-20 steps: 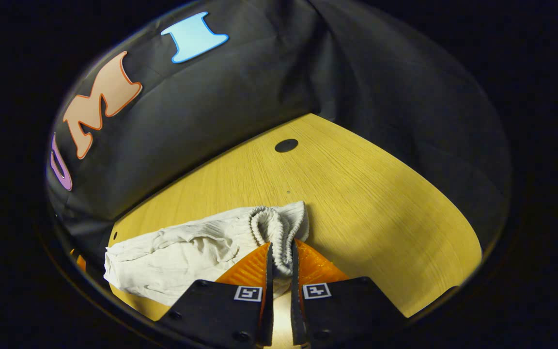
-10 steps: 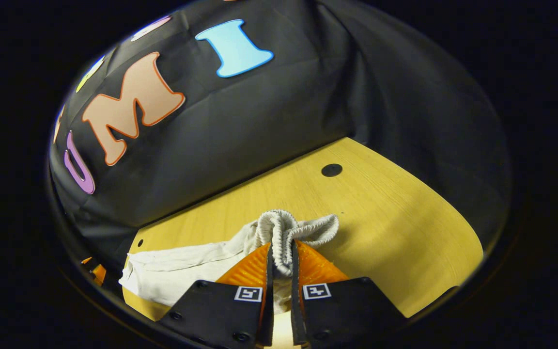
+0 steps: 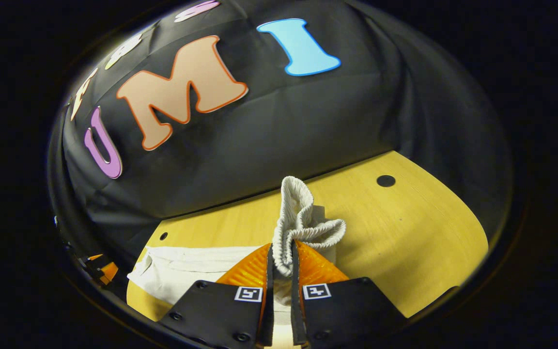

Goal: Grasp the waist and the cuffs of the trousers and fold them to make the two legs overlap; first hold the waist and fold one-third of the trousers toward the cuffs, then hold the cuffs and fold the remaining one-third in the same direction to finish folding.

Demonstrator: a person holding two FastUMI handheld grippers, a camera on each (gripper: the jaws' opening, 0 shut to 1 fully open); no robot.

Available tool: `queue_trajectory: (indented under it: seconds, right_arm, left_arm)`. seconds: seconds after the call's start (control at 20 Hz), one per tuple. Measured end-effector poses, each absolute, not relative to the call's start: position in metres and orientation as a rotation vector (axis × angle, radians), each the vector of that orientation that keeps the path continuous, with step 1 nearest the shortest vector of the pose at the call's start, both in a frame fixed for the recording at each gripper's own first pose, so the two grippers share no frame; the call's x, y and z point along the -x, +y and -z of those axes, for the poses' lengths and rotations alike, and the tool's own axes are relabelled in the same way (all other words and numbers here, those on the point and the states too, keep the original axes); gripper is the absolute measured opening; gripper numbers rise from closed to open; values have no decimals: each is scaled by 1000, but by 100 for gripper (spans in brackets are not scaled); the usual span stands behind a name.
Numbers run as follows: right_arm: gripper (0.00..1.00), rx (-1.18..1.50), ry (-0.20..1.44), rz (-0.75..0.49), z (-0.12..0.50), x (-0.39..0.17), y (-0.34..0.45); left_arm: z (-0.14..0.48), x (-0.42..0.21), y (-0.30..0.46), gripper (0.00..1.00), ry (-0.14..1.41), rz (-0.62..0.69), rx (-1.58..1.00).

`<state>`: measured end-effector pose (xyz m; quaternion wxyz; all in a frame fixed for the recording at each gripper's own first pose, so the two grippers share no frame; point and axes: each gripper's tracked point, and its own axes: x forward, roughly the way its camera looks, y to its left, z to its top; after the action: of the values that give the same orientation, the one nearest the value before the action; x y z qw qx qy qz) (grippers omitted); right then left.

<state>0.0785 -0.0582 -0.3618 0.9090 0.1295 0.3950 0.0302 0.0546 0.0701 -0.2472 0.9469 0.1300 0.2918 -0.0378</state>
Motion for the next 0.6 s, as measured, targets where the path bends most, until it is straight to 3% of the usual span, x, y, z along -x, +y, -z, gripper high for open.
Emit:
queue_trajectory:
  seconds: [0.6]
  right_arm:
    - [16, -251, 860, -225, 370, -65, 85]
  left_arm:
    - [259, -32, 154, 97, 631, 12, -232]
